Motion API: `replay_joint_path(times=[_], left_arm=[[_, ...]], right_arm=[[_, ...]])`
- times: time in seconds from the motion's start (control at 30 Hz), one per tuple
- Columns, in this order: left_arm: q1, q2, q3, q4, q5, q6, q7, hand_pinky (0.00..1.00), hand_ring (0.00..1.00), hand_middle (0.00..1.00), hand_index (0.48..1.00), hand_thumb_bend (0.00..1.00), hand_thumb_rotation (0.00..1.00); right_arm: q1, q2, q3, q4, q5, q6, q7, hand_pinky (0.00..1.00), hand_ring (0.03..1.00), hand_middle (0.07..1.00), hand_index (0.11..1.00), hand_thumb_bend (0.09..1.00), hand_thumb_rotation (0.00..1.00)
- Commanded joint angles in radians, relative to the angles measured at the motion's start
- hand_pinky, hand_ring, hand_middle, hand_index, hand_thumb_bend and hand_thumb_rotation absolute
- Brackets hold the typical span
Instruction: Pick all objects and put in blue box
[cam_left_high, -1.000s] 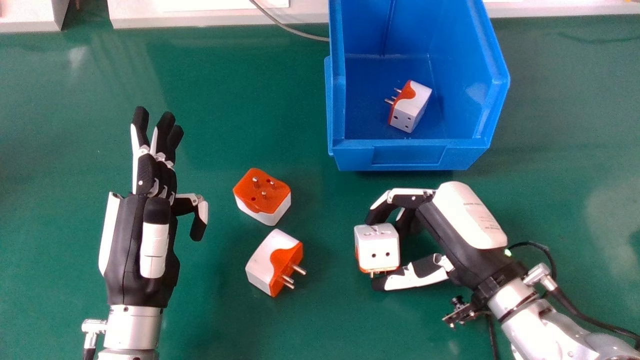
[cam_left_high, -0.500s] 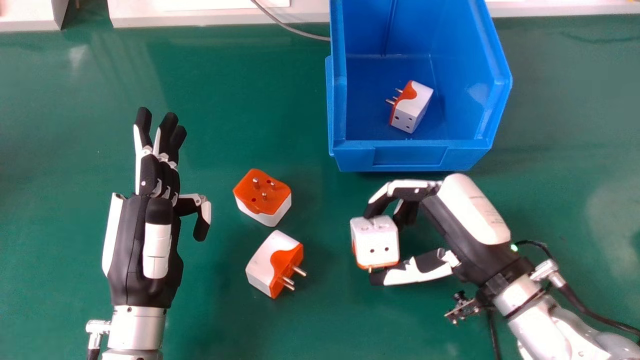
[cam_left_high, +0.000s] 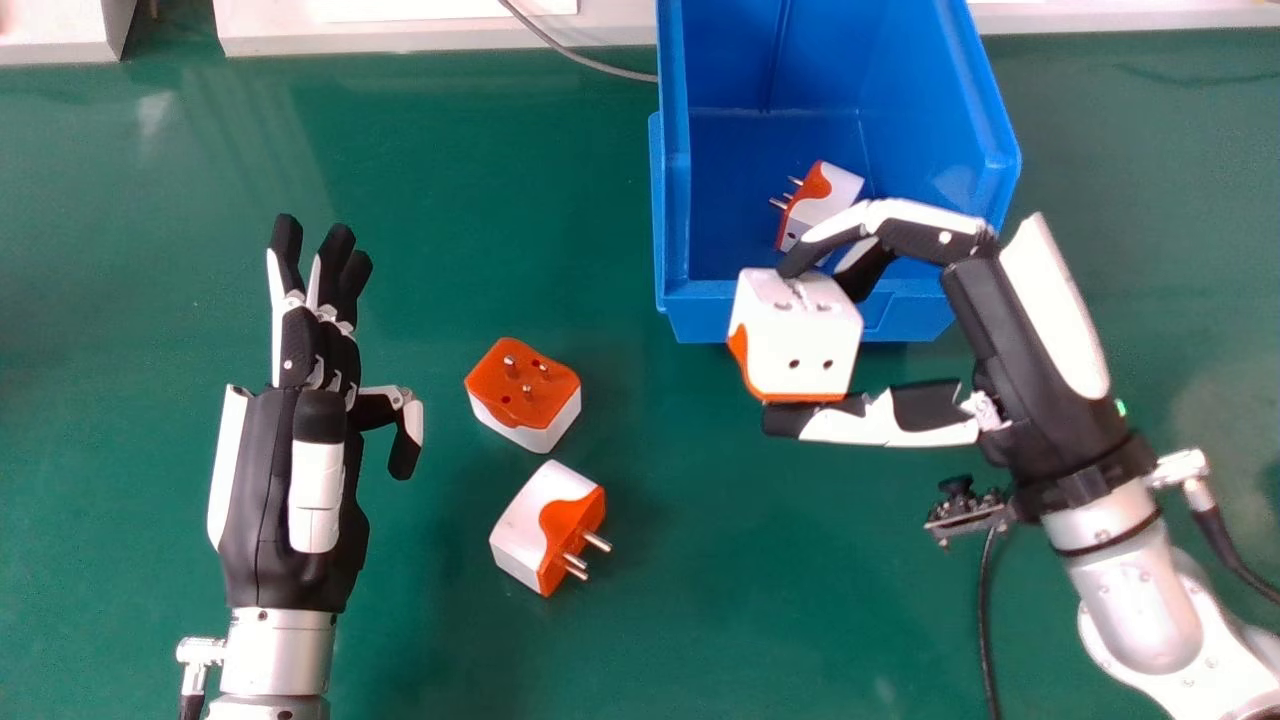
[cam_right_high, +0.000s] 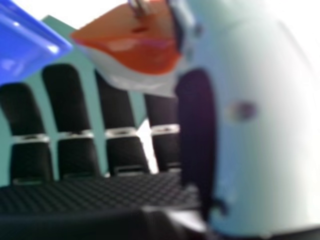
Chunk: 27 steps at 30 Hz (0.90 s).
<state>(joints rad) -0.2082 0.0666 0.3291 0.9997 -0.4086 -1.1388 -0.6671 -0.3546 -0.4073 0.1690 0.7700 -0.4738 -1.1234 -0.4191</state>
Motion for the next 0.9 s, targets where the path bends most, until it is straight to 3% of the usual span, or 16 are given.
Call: replay_joint_path(times=[0.0,0.23,0.57,0.87], left_arm=[[-0.012,0.004,0.001,0.003,0.009,-0.022,0.007,0.0,1.0,1.0,0.991,1.0,0.92],[-0.019,0.002,-0.003,0.005,0.008,-0.017,0.004,0.0,1.0,1.0,0.99,1.0,0.92],[-0.025,0.005,0.0,0.009,0.002,-0.01,-0.003,0.0,1.0,1.0,0.987,1.0,0.92],[-0.034,0.001,-0.001,0.024,0.017,-0.014,0.014,0.0,1.0,1.0,0.987,1.0,0.92]], right_arm=[[-0.023,-0.004,-0.049,-0.058,0.041,-0.012,0.001,0.39,0.41,0.501,0.519,0.517,0.0],[-0.126,0.017,-0.114,-0.073,0.022,0.031,-0.01,0.4,0.421,0.496,0.516,0.518,0.0],[-0.333,0.072,-0.114,0.037,0.068,0.181,0.055,0.39,0.407,0.498,0.525,0.515,0.0],[-0.519,0.091,-0.079,0.164,-0.002,0.33,0.003,0.37,0.392,0.496,0.536,0.513,0.0]])
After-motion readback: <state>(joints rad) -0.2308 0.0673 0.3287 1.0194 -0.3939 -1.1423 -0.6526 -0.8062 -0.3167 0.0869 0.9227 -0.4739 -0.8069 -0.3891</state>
